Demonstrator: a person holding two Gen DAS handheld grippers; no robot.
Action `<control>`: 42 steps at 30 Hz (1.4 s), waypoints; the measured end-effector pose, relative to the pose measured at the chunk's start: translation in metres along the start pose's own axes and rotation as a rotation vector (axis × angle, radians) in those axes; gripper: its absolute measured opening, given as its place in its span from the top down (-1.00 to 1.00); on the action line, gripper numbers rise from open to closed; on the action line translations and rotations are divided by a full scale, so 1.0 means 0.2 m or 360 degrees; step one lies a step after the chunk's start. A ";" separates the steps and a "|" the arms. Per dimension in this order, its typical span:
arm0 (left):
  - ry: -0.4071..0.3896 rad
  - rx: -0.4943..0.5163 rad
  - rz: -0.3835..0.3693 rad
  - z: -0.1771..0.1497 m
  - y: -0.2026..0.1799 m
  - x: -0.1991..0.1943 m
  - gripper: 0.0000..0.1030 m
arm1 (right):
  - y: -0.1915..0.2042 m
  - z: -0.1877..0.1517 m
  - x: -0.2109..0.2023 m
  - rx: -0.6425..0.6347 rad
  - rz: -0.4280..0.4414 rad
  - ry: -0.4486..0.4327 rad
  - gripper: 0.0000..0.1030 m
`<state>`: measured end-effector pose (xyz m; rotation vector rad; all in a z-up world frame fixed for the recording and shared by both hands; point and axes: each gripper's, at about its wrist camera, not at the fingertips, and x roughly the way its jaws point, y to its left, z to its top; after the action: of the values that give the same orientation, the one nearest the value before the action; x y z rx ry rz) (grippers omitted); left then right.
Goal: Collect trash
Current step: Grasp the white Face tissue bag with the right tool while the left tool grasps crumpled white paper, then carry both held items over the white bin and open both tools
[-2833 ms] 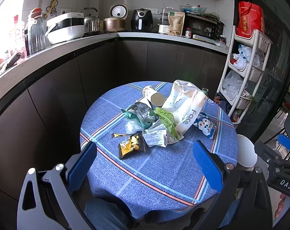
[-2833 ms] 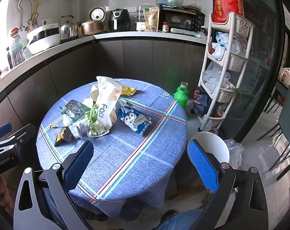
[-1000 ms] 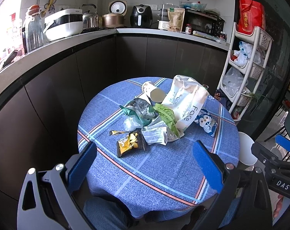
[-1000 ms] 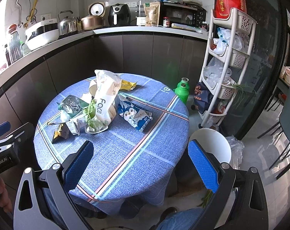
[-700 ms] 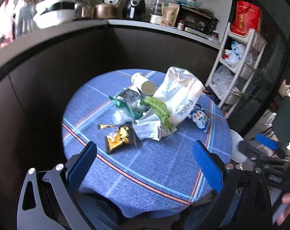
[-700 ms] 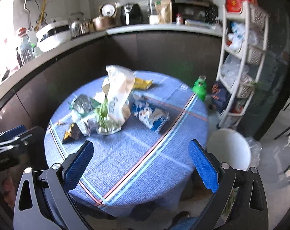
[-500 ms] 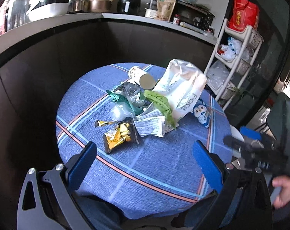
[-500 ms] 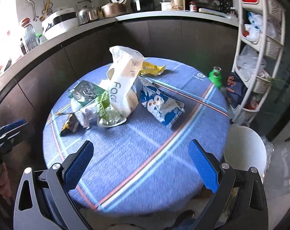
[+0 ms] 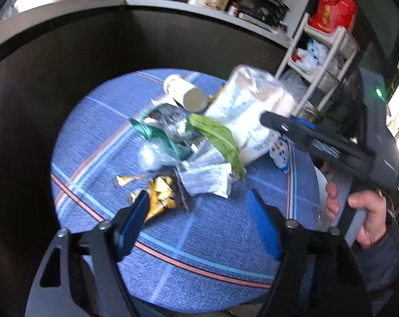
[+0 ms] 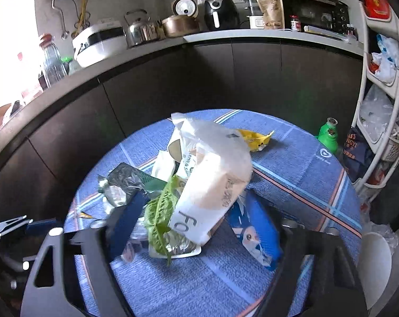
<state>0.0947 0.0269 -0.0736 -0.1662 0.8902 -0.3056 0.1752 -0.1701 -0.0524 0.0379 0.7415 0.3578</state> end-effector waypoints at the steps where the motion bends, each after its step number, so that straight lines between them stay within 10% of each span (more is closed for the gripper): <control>1: 0.0014 0.0004 -0.0016 0.00 -0.01 0.01 -0.18 | 0.01 -0.01 -0.01 -0.0012 -0.0004 -0.0018 0.65; 15: 0.0067 0.0097 -0.0172 0.08 -0.18 0.16 -0.09 | -0.05 -0.16 -0.56 0.0076 -0.0183 -0.0338 0.97; 25: 0.0090 0.0069 0.0025 0.03 -0.21 0.21 -0.44 | -0.13 -0.29 -0.76 0.0151 -0.0215 -0.0386 0.98; 37: 0.0281 -0.0060 0.0031 0.05 -0.09 0.42 0.84 | -0.12 -0.33 -0.81 0.0160 -0.0173 -0.0404 0.98; 42: 0.0161 -0.0031 0.0039 0.08 -0.11 0.25 0.91 | -0.14 -0.32 -0.89 0.0194 -0.0176 -0.0480 0.98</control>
<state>0.1331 -0.0106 -0.0942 -0.1584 0.9950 -0.2844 0.0197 -0.2605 0.0125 0.1618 0.4634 0.1947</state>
